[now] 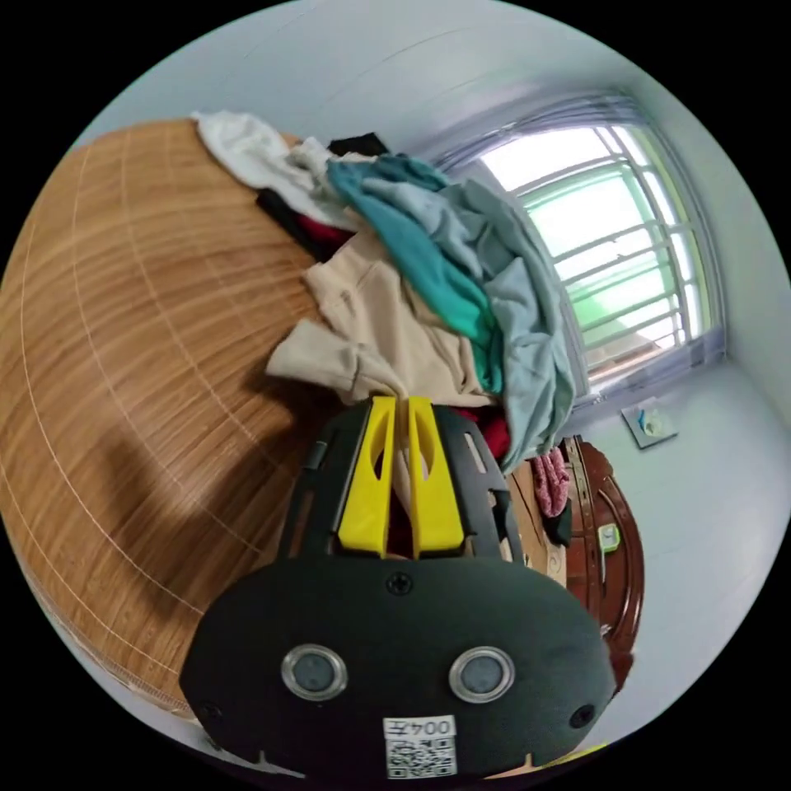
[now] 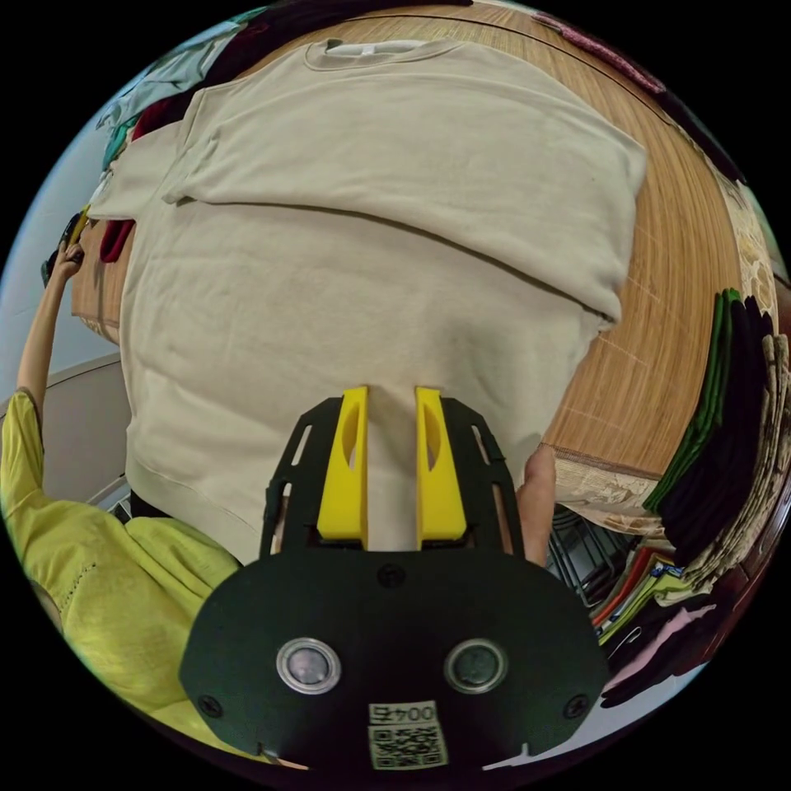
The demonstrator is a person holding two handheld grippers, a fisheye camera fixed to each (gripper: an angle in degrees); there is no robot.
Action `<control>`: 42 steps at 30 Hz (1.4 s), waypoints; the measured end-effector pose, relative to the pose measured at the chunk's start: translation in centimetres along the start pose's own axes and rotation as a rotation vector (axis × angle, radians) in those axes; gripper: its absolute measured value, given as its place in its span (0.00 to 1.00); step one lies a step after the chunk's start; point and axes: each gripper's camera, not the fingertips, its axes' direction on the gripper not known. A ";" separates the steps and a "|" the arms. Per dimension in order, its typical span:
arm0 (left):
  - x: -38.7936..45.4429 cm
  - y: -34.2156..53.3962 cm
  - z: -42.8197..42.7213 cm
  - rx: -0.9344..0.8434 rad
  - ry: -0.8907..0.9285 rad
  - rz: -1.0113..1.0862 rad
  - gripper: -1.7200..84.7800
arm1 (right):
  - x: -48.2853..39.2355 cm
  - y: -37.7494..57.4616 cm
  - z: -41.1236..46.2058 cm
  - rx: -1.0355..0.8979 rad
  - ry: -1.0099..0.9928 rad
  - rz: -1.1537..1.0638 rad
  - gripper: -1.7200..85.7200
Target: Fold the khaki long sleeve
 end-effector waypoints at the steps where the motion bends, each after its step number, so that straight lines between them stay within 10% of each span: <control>1: 2.7 -0.4 -1.2 0.021 0.005 0.066 0.06 | 0.0 0.2 -0.1 0.004 0.002 -0.001 0.12; 12: 39.3 3.3 -9.8 0.079 0.124 0.678 0.05 | 1.0 3.4 -2.1 0.065 -0.014 -0.031 0.12; 23: 77.1 25.9 -2.1 -0.145 0.159 1.320 0.05 | 1.7 7.2 -5.2 0.127 -0.104 -0.101 0.21; 42: 89.8 62.5 20.6 -0.732 0.142 1.469 0.27 | 7.1 13.1 -12.5 0.238 -0.176 -0.113 0.21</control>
